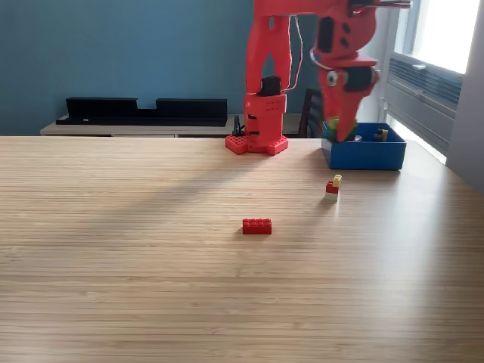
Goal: Grasp a lego block and put it in the bin.
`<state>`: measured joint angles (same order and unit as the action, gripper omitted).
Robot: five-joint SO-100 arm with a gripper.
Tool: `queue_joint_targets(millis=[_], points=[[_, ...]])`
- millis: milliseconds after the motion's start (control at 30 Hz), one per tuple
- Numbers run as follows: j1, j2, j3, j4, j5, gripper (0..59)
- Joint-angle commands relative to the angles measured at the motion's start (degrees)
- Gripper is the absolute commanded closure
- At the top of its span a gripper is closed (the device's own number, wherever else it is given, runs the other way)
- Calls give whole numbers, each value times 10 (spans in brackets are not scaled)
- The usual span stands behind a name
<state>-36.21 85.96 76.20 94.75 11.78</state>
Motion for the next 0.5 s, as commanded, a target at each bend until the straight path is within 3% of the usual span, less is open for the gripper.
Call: queue_joint_targets(millis=[33, 500], points=[[-137, 37, -35, 21, -34, 585], [-393, 33, -35, 37, -52, 585]])
